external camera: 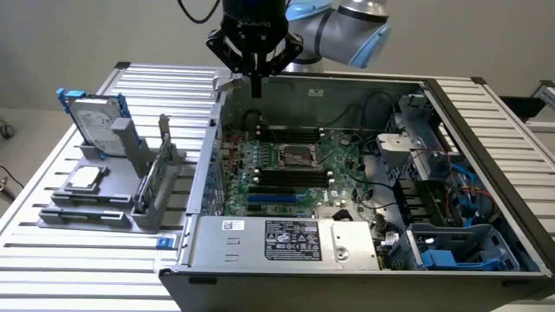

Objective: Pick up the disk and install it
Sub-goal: 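Reach for the disk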

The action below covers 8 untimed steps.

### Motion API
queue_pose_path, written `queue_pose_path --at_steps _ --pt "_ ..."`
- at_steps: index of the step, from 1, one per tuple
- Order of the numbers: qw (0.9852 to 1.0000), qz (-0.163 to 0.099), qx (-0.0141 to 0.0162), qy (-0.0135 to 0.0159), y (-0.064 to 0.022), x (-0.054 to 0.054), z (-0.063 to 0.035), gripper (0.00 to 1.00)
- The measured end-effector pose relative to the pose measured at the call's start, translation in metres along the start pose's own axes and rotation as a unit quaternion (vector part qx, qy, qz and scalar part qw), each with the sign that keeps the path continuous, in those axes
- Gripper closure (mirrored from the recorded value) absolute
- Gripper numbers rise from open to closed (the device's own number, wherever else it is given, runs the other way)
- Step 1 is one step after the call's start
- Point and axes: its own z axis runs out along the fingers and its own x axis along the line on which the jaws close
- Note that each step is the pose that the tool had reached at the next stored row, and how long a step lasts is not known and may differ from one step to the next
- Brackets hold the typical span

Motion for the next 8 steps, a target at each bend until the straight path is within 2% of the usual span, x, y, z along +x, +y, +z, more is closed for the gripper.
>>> queue_pose_path --at_steps 8 --pt "1.0000 0.000 0.0000 0.0000 0.0000 0.0000 0.0000 0.89"
